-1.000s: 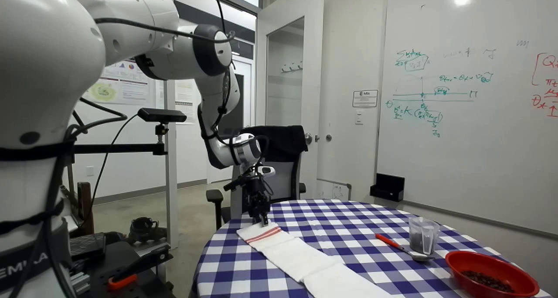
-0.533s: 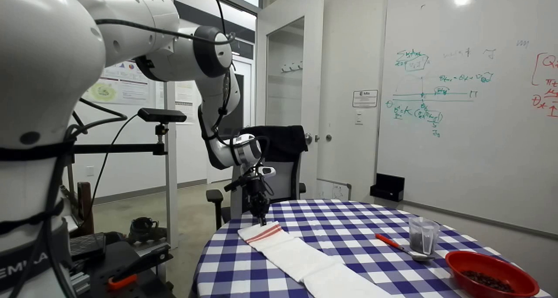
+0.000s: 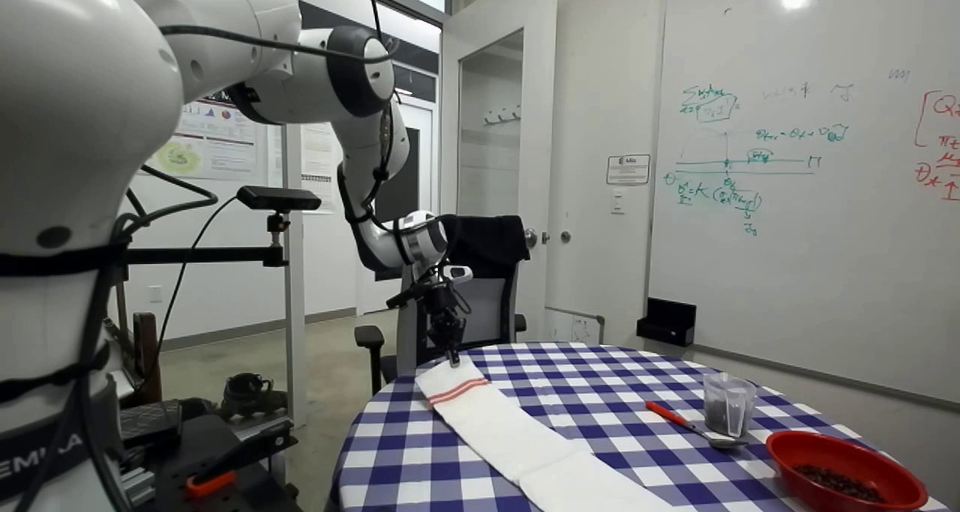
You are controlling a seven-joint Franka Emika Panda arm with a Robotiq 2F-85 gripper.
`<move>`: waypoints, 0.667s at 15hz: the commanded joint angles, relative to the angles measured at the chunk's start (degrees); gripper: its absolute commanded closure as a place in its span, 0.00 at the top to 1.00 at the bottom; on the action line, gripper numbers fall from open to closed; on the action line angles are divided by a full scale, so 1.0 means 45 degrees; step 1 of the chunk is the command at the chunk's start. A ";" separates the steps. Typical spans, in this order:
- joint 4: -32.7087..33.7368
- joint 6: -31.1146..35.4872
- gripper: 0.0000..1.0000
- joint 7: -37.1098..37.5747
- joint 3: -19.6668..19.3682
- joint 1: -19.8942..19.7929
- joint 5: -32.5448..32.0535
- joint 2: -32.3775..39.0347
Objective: Fold the white towel
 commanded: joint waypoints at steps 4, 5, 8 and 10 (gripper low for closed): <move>-0.0759 0.0124 0.01 0.0108 -0.0292 0.0162 -0.0477 -0.1594; -0.0824 0.0102 0.01 0.0085 -0.0292 0.0160 -0.0536 -0.1791; -0.0943 0.0018 0.01 0.0050 -0.0259 0.0171 -0.0765 -0.2356; -0.0986 -0.0088 0.01 0.0000 -0.0202 0.0175 -0.0885 -0.2744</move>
